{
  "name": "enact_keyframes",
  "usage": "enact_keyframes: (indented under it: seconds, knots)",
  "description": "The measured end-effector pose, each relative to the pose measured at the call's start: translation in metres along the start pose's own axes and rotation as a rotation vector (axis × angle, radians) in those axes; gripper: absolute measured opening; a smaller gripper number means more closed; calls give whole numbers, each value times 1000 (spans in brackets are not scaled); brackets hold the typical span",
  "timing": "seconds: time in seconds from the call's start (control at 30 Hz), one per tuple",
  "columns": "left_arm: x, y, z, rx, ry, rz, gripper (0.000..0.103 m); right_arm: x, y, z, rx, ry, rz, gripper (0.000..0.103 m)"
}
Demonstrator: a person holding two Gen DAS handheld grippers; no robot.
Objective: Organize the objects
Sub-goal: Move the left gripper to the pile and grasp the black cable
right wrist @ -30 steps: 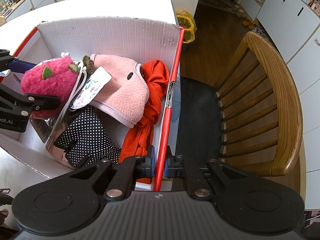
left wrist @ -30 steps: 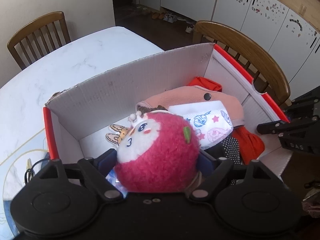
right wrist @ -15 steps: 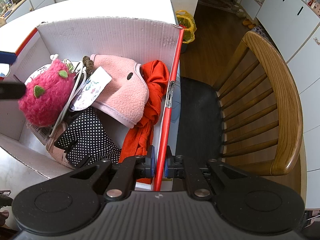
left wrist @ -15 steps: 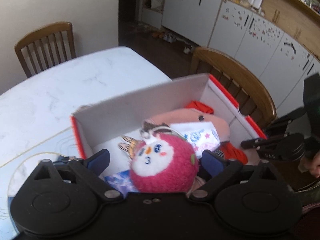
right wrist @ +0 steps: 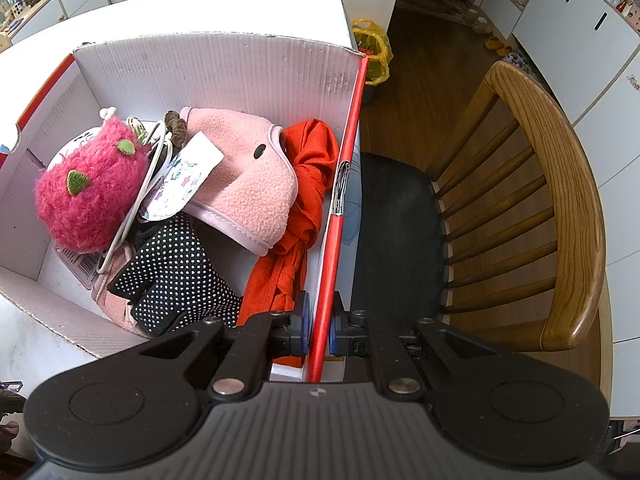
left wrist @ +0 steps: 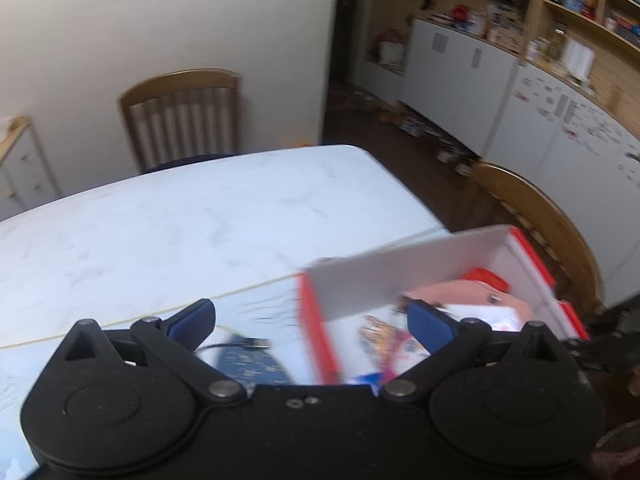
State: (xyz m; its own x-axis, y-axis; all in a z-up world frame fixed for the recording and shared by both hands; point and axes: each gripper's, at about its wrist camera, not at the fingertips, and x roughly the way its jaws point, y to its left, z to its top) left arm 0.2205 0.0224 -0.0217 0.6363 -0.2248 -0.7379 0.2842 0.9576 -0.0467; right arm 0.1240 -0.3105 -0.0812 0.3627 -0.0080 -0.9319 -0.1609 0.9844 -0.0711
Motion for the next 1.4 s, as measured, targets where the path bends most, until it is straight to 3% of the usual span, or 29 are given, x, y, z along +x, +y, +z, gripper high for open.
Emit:
enact_keyframes:
  seconds: [0.33,0.57,0.77,1.3,1.33,1.4]
  knots:
    - [46,63,-14,-79,91,175,102,0,1,0,0,2,0,9]
    - [80,86,-36,-120,161,183,100,1,1,0,0,4,0,9]
    - [93,91,-53,-135,185,162,92,1,2,0,-1,5,-1,9]
    - [115,100,-61,-157,257,166,58,3,0,-2,2,5,0,9]
    - [114,99,-60,-154,255,162,54,3,1,-2,1,5,0,9]
    - [114,97,-58,-146,251,156,33,3,0,-2,2,5,0,9]
